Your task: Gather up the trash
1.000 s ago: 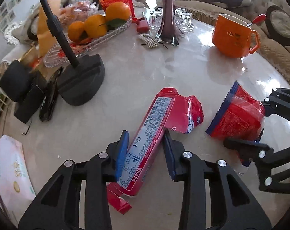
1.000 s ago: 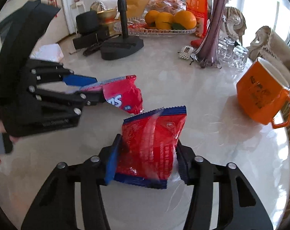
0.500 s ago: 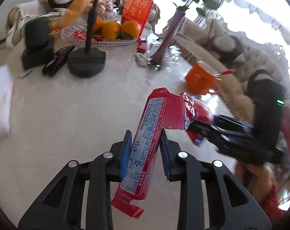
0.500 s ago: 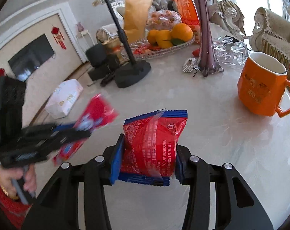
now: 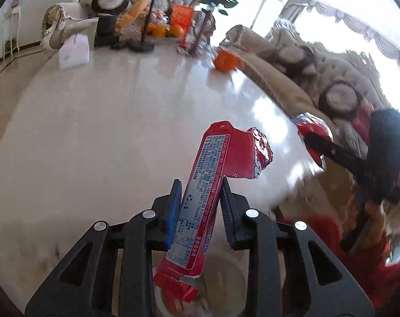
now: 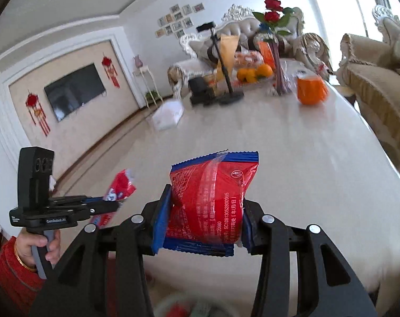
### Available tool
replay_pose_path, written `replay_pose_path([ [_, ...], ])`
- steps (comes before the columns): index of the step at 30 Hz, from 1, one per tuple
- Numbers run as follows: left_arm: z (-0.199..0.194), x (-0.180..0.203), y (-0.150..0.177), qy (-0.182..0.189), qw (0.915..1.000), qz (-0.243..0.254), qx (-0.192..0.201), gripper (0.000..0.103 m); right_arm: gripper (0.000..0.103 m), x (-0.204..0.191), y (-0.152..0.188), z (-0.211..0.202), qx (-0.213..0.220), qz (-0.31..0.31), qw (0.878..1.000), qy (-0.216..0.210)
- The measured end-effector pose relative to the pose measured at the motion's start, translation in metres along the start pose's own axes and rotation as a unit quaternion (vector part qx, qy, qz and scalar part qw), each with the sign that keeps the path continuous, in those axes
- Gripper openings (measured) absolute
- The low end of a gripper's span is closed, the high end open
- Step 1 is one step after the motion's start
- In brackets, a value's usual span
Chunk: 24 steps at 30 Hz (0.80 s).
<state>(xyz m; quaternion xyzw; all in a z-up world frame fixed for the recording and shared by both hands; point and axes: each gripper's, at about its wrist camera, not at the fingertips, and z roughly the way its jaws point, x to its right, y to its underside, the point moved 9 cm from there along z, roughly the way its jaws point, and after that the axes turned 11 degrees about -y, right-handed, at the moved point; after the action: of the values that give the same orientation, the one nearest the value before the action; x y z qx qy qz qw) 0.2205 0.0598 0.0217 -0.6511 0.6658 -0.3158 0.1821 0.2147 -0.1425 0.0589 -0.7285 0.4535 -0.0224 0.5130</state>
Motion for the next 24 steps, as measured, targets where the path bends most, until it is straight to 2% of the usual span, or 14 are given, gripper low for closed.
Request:
replay_pose_path([
  [3, -0.003, 0.013, 0.067, -0.024, 0.9996, 0.001, -0.015, 0.029, 0.043, -0.002, 0.073, -0.001, -0.053, 0.035, 0.998, 0.009],
  [4, 0.003, 0.016, 0.087, -0.024, 0.9994, -0.003, -0.025, 0.029, 0.043, 0.001, 0.106, 0.010, -0.089, 0.060, 0.994, 0.005],
  [7, 0.047, 0.017, 0.157, -0.053, 0.9953, -0.015, -0.081, 0.029, 0.043, 0.011, 0.182, 0.043, -0.165, 0.095, 0.981, 0.020],
  [11, 0.102, 0.012, 0.221, -0.086, 0.9847, -0.017, -0.151, 0.029, 0.043, 0.025, 0.250, 0.082, -0.240, 0.110, 0.963, 0.049],
  [13, 0.117, 0.012, 0.235, -0.092, 0.9809, -0.017, -0.170, 0.029, 0.043, 0.029, 0.274, 0.099, -0.278, 0.098, 0.953, 0.071],
  [15, 0.128, 0.010, 0.248, -0.103, 0.9763, -0.019, -0.189, 0.030, 0.044, 0.031, 0.286, 0.110, -0.296, 0.092, 0.947, 0.077],
  [16, 0.131, 0.009, 0.252, -0.109, 0.9741, -0.019, -0.197, 0.037, 0.045, 0.032, 0.291, 0.113, -0.305, 0.088, 0.945, 0.084],
  [17, 0.132, 0.006, 0.259, -0.123, 0.9705, -0.018, -0.206, 0.065, 0.056, 0.032, 0.296, 0.116, -0.313, 0.084, 0.942, 0.088],
  [19, 0.132, -0.006, 0.263, -0.153, 0.9647, -0.024, -0.213, 0.089, 0.066, 0.036, 0.306, 0.114, -0.324, 0.081, 0.936, 0.115],
  [21, 0.133, -0.014, 0.271, -0.144, 0.9616, -0.052, -0.228, 0.094, 0.085, 0.042, 0.311, 0.113, -0.328, 0.110, 0.931, 0.113],
  [24, 0.132, -0.017, 0.277, -0.134, 0.9603, -0.072, -0.234, 0.094, 0.087, 0.049, 0.310, 0.111, -0.325, 0.120, 0.930, 0.122],
])
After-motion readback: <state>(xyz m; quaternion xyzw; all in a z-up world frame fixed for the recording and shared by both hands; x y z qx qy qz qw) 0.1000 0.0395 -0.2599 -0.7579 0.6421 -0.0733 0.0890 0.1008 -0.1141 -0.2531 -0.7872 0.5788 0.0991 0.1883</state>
